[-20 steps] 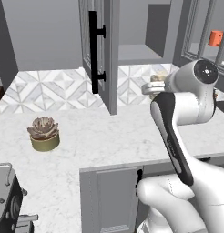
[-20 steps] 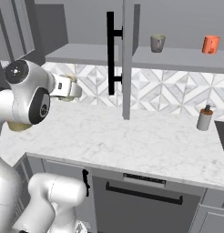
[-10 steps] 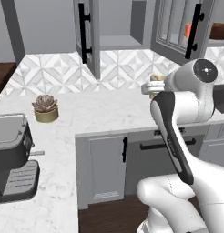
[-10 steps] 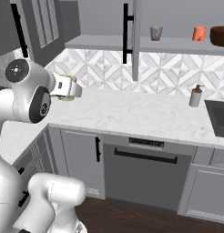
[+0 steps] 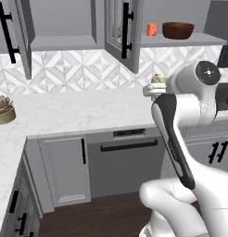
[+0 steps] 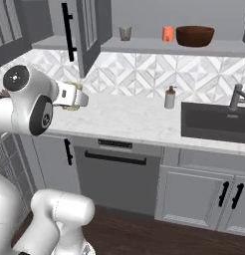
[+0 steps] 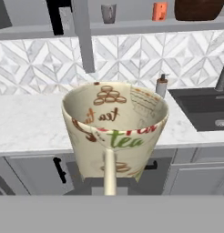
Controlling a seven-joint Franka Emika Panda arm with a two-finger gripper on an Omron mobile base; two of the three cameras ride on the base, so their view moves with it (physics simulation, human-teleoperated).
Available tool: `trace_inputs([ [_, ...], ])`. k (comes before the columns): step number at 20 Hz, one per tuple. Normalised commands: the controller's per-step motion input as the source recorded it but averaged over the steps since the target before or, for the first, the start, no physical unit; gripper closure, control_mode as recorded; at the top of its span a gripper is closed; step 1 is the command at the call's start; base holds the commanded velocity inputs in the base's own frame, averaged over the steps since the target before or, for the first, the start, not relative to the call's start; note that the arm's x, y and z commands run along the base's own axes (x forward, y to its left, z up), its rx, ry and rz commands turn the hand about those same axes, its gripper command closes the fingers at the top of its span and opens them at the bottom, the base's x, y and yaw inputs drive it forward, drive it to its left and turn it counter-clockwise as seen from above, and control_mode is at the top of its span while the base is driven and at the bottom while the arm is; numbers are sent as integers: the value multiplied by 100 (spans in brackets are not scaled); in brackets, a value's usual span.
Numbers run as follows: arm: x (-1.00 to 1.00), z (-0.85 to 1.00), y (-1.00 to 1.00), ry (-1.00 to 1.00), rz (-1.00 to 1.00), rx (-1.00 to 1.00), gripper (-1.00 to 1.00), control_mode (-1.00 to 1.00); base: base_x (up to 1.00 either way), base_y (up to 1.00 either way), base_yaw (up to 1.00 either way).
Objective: Gather all objects into one cabinet and sort the glasses and bowls to opposite sides.
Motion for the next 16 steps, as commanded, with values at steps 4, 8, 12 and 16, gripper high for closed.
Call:
trace_inputs([
  [4, 0, 0, 0, 0, 0, 0, 100, 100, 34, -100, -7],
  [8, 0, 0, 0, 0, 0, 0, 100, 100, 69, -70, -1],
  [12, 0, 0, 0, 0, 0, 0, 100, 100, 100, 0, 7],
  [16, 0, 0, 0, 0, 0, 0, 100, 100, 78, -10, 13],
])
